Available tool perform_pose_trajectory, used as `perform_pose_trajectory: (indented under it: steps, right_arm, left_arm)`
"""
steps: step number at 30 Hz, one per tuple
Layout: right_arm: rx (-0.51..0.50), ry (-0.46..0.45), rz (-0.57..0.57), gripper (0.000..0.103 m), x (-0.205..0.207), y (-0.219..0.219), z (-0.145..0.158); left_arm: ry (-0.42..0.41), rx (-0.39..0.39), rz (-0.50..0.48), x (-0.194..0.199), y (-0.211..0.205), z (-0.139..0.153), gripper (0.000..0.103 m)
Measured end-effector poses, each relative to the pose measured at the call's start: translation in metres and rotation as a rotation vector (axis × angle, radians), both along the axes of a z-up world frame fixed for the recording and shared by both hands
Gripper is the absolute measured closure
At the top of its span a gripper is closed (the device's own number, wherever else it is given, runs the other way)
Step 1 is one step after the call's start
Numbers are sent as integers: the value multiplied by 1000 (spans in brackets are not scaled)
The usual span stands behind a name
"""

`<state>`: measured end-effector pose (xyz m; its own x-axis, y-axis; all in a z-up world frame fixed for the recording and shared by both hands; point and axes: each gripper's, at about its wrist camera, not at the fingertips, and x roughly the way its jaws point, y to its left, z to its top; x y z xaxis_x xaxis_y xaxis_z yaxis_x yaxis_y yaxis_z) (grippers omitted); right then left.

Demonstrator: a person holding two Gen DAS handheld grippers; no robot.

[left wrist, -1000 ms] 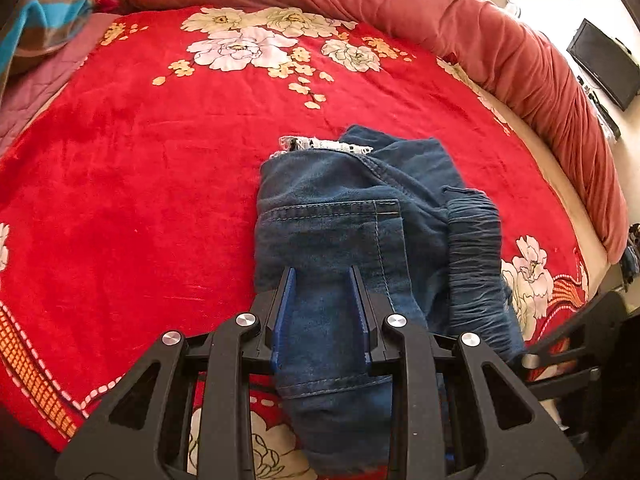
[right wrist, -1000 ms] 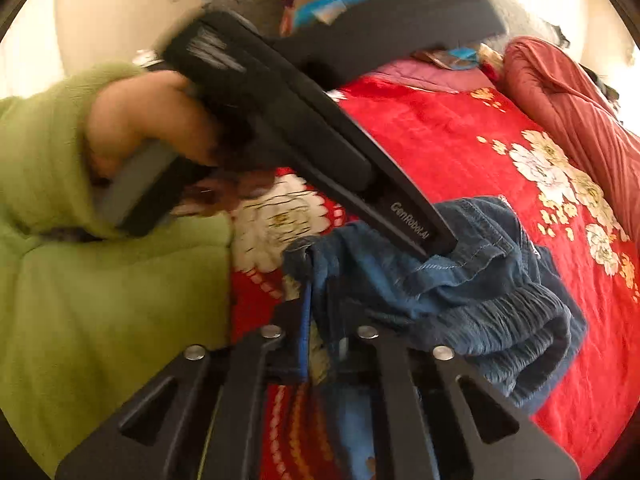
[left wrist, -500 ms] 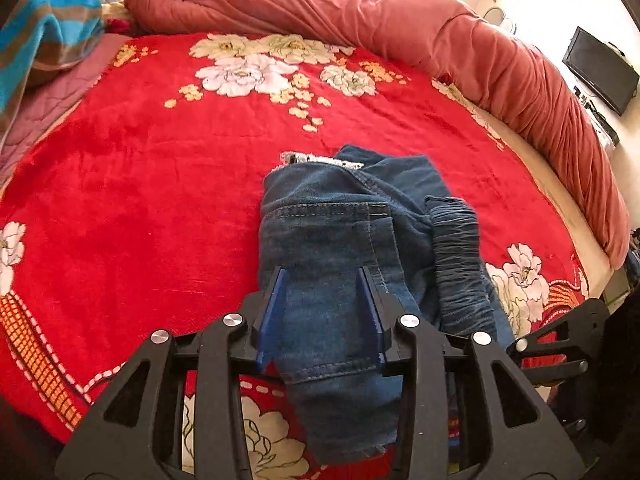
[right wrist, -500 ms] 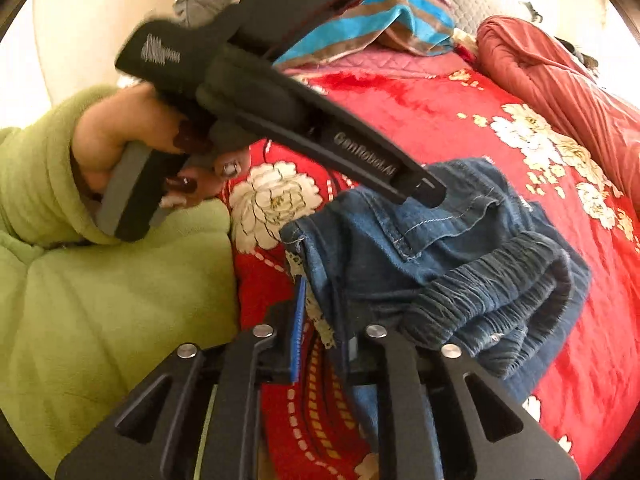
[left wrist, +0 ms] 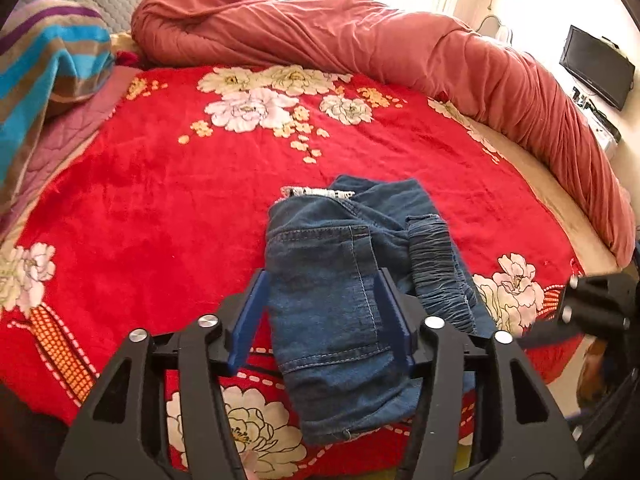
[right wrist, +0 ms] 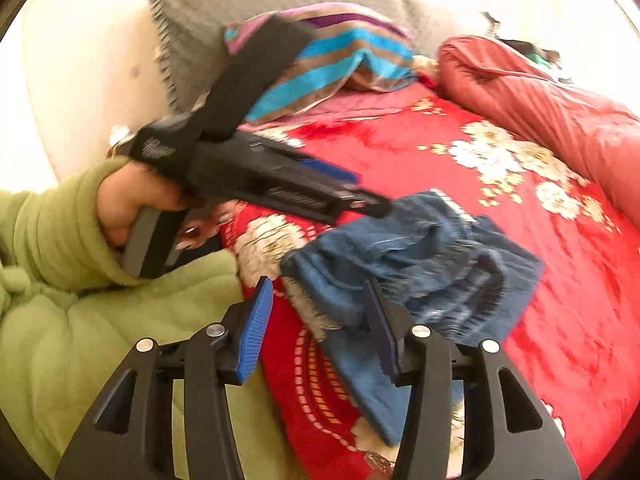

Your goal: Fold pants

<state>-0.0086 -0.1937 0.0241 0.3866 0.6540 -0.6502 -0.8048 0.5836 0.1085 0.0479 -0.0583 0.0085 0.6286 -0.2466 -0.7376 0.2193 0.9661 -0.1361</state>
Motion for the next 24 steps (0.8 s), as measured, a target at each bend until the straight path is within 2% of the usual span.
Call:
perform_pose_trajectory:
  steps: [1, 3, 7, 8, 10, 11, 16, 21, 24]
  right_arm:
    - [2, -6, -34, 40, 3, -5, 2]
    - [7, -3, -91, 39, 10, -16, 4]
    - [24, 16, -211, 26, 29, -34, 5]
    - [30, 25, -236, 26, 34, -39, 4]
    - [41, 43, -283, 25, 40, -48, 2]
    - [44, 54, -308, 25, 43, -52, -1]
    - [25, 153, -429, 25, 67, -66, -23]
    - [56, 270, -508, 26, 89, -76, -47]
    - [71, 314, -516, 33, 97, -75, -57]
  left_arm:
    - [-7, 5, 2, -1, 0, 1, 51]
    - [-19, 20, 8, -2, -1, 4, 47]
    - [-35, 39, 19, -2, 0, 5, 40]
    - [-35, 40, 24, -2, 0, 5, 38]
    - [-33, 37, 32, -1, 2, 3, 27]
    - [-31, 35, 36, 1, 3, 2, 26]
    - [3, 21, 50, 6, 7, -12, 26]
    - [51, -7, 62, 16, 11, -28, 26]
    - [76, -27, 62, 21, 13, -36, 26]
